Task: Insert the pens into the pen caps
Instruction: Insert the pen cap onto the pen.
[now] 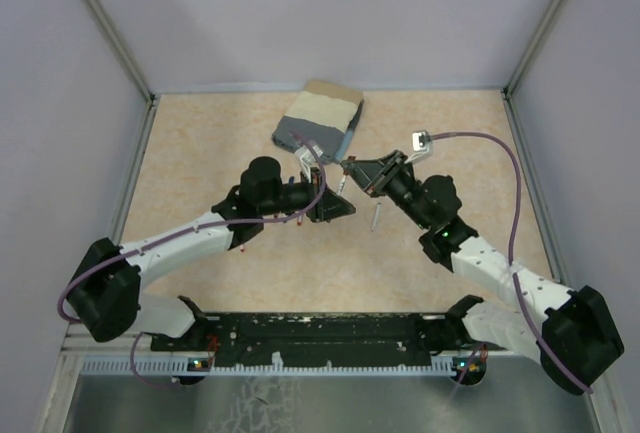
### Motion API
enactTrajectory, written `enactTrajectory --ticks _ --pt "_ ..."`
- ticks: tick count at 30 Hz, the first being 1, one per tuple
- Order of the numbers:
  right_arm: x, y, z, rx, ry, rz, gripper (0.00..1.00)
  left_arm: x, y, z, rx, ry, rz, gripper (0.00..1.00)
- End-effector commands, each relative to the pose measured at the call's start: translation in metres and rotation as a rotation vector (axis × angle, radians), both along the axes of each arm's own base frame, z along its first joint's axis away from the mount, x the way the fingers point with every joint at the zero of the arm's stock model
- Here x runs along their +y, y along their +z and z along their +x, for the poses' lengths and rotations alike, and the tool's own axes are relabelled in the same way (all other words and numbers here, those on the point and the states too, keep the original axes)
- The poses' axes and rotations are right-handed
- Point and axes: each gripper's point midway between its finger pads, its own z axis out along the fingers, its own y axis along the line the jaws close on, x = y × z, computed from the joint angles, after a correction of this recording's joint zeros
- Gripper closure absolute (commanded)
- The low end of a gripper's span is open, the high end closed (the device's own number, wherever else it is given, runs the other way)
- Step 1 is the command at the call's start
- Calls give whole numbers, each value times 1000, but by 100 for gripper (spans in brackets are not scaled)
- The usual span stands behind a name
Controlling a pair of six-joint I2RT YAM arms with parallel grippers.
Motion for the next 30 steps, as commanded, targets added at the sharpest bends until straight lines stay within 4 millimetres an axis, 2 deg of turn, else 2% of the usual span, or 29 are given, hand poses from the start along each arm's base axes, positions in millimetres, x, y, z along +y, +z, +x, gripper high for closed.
enactTrajectory --ticks 1,4,9,13,17,26,28,30 --pt "21 4 -19 -4 146 -30 100 3 80 25 -240 109 -151 100" --pt "29 0 -29 14 177 -65 100 11 104 28 -327 156 -185 100" --pt "38 -18 -44 43 159 -178 100 25 150 23 -450 195 -267 100" --pt "47 -36 -59 54 170 -258 100 27 173 17 -496 182 -310 100" --pt "53 -60 -73 77 179 -334 100 29 191 12 -525 177 -348 100" --pt "66 -128 -107 147 256 -473 100 36 224 5 -583 187 -422 100" --pt "68 -135 -113 154 270 -488 100 38 229 4 -593 189 -432 100" --pt "66 -130 -111 143 256 -482 100 39 231 3 -599 191 -432 100"
